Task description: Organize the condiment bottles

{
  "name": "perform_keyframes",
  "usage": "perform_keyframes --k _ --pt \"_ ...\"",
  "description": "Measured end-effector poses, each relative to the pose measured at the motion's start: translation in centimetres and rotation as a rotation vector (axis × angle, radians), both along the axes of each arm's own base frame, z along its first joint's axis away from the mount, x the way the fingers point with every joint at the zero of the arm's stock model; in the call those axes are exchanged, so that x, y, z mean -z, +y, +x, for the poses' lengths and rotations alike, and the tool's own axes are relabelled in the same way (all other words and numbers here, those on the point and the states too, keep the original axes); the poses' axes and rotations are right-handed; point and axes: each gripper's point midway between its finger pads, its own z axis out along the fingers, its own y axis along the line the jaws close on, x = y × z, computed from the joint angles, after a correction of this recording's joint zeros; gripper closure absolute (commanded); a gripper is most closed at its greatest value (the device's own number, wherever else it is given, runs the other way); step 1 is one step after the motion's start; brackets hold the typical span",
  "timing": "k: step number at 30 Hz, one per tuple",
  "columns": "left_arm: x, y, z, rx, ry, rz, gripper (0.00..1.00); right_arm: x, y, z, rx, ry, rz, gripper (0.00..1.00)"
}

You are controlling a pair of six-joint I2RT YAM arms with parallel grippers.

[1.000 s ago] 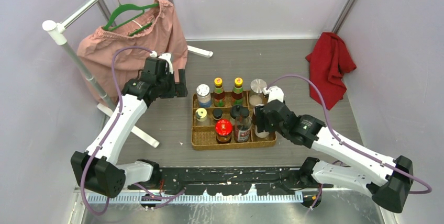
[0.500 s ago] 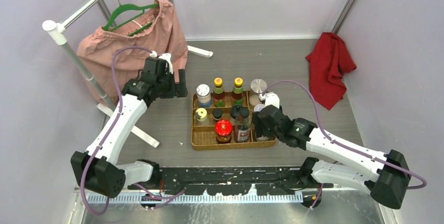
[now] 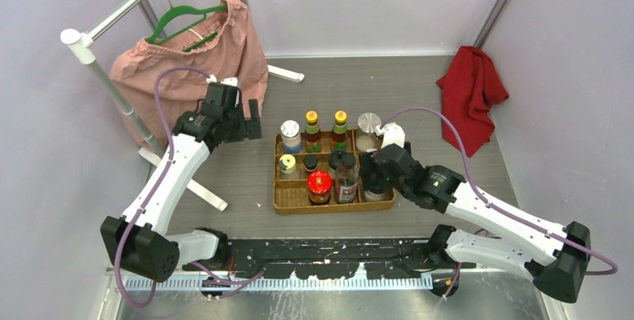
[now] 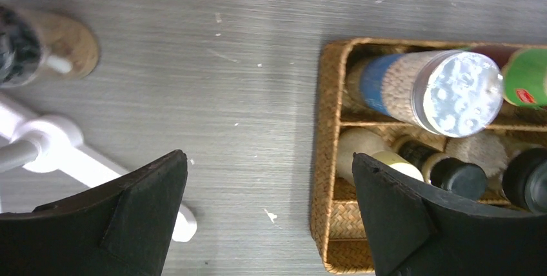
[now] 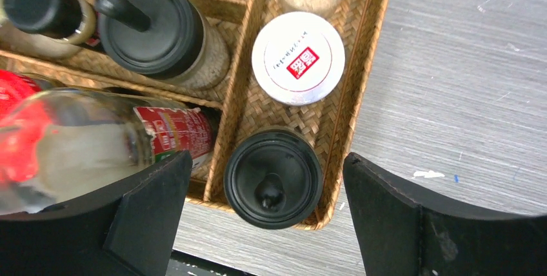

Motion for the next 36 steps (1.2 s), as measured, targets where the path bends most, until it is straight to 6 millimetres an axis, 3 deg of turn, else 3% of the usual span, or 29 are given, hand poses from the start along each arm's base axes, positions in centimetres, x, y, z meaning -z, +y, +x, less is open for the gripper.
perform_keyframes --k 9,14,19,26,31,36 --pt "-1.3 4.7 -1.9 -0.323 0.018 0.095 0.00 -6.7 0.0 0.5 -0.033 -0.090 0.032 0.07" --pt "-0.9 6.7 -4.2 -0.427 0.000 0.086 0.00 -8.8 0.2 0.7 -0.042 -0.120 0.054 0.07" --pt "1.2 8.9 -4.7 -0.516 0.063 0.125 0.00 -8.4 0.4 0.4 -0.052 -0.107 0.068 0.08" --pt "4.6 9.8 -1.9 -0.556 0.155 0.216 0.02 -5.9 0.3 -1.0 -0.079 -0.068 0.108 0.08" --pt "5.3 10.7 1.5 -0.596 0.131 0.289 0.03 -5.6 1.5 -1.2 -0.118 -0.056 0.150 0.08" --pt "4.7 12.4 3.3 -0.665 0.049 0.374 0.01 -5.7 2.8 -1.3 -0.159 -0.053 0.193 0.08"
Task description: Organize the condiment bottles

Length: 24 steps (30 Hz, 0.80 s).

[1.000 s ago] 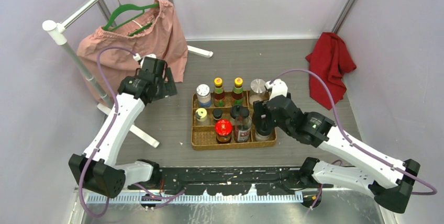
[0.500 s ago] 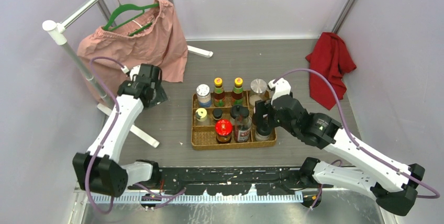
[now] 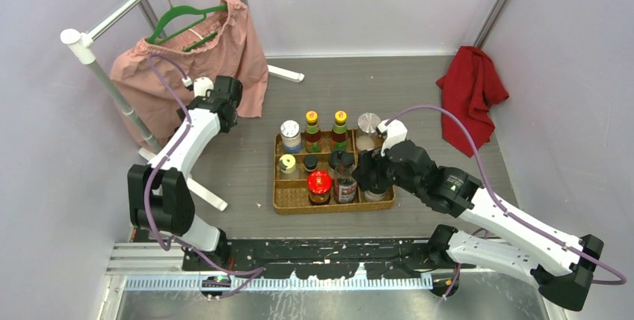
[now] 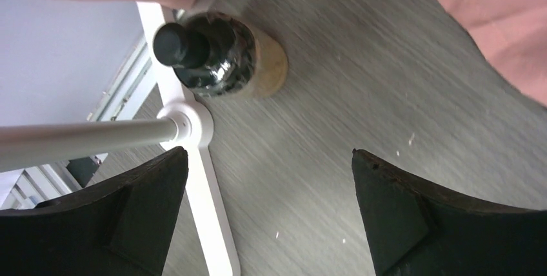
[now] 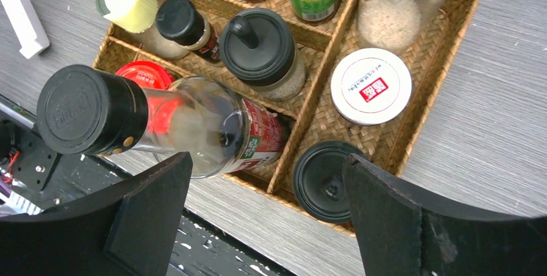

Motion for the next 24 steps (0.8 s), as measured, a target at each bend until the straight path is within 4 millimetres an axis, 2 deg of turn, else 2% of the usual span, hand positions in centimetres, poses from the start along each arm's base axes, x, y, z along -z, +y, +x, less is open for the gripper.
perform_keyframes --k 7,20,24 --pt "-0.5 1.6 1.5 -0.063 -0.086 0.100 0.01 0.8 1.0 -0.4 -0.043 0.016 0.027 0.08" --pt "3.4 3.8 -0.6 -0.168 -0.059 0.131 0.00 1.0 2.0 -0.6 -0.080 0.019 0.065 0.07" --pt "5.1 5.6 -1.1 -0.229 -0.049 0.125 0.00 1.0 2.0 -0.7 -0.083 0.019 0.068 0.07"
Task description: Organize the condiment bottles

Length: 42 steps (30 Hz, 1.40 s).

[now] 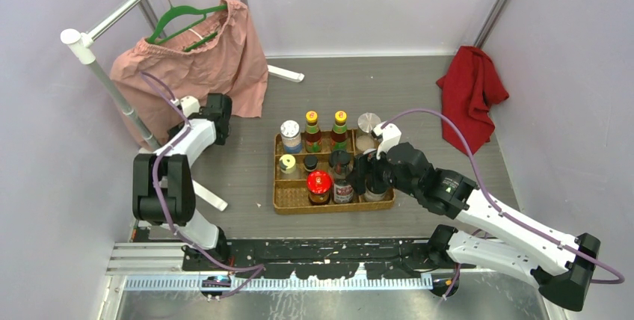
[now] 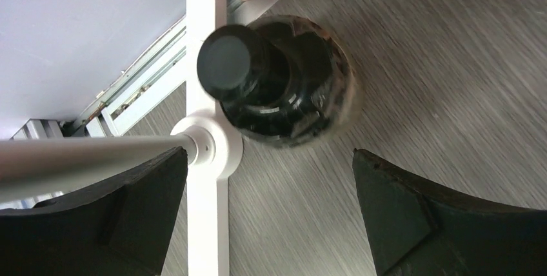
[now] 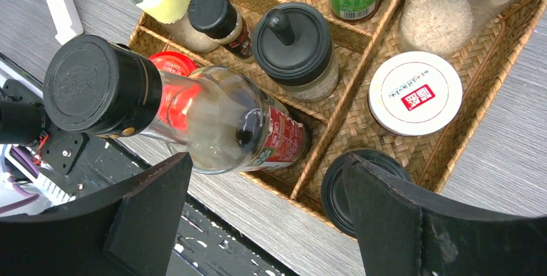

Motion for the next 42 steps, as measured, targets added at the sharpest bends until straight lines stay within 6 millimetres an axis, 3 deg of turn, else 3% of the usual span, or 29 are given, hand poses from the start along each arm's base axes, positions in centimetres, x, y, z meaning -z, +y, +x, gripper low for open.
perform_keyframes --k 10,23,42 --pt "3.1 1.5 1.1 -0.024 0.021 0.011 0.00 0.0 0.1 -0.1 -0.005 0.005 0.003 0.07" --pt "3.3 3.7 1.5 -0.070 -0.041 0.019 0.03 0.3 0.8 -0.2 -0.029 0.022 0.013 0.08" --pt "5.7 0.0 5.7 0.272 0.011 -0.087 0.08 2.1 1.2 -0.9 -0.053 0.074 -0.010 0.08"
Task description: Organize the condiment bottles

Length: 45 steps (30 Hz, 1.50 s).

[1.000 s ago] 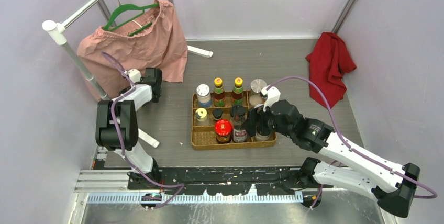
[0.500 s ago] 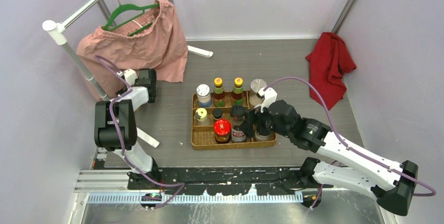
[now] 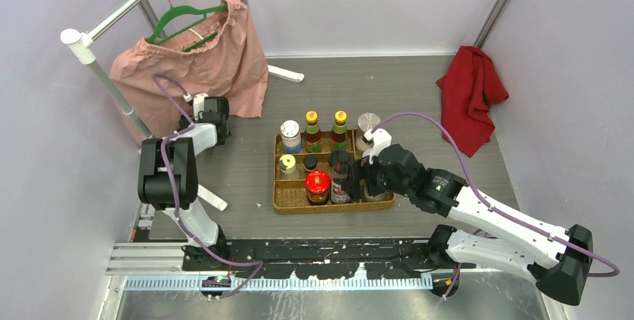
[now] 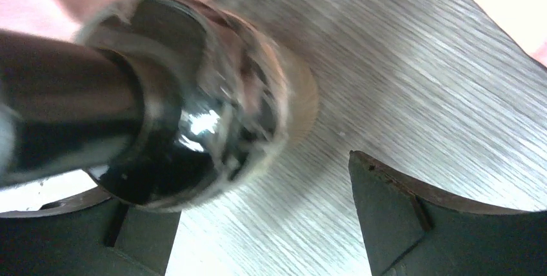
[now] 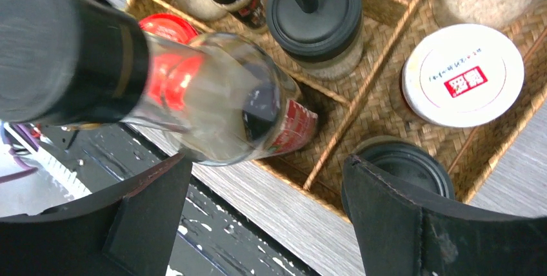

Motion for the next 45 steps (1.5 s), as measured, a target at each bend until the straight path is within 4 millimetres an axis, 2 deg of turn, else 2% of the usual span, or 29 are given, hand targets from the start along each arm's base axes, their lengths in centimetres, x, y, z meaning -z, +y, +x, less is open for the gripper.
perform_keyframes --k 2,4,8,13,19,22,29,32,38,45 --pt "0.0 -0.5 0.4 0.030 0.010 0.005 0.07 0.6 -0.2 -0.2 -0.001 0.014 -0.018 0.08" --pt "0.4 -1.9 1.0 0.084 0.032 0.014 0.06 0.9 -0.4 -0.3 -0.001 0.024 -0.031 0.08" --pt "-0.2 -2.7 1.5 0.100 0.028 0.047 0.04 1.1 -0.5 -0.4 -0.001 0.028 -0.036 0.07" --pt "-1.6 -1.8 1.6 0.059 0.008 0.091 0.04 1.2 -0.5 -0.4 -0.003 0.031 -0.037 0.08" --pt "-4.8 0.1 1.7 -0.020 -0.060 0.140 0.05 1.9 -0.2 -0.5 -0.013 0.052 -0.052 0.08" --pt "-5.5 1.2 1.8 -0.053 -0.092 0.142 0.05 2.0 -0.2 -0.6 -0.016 0.057 -0.054 0.08" --pt "-5.2 4.4 1.5 -0.119 -0.116 0.103 0.06 2.5 0.0 -0.6 -0.024 0.064 -0.061 0.08" --pt "-4.8 4.9 1.8 -0.117 -0.123 0.075 0.07 2.5 0.1 -0.5 -0.024 0.065 -0.062 0.08" --pt "-3.9 4.5 3.1 -0.074 -0.143 0.029 0.10 3.5 0.4 -0.6 -0.033 0.090 -0.086 0.08" --pt "-4.1 4.0 4.2 -0.039 -0.178 -0.002 0.17 4.0 0.2 -0.7 -0.034 0.104 -0.103 0.08"
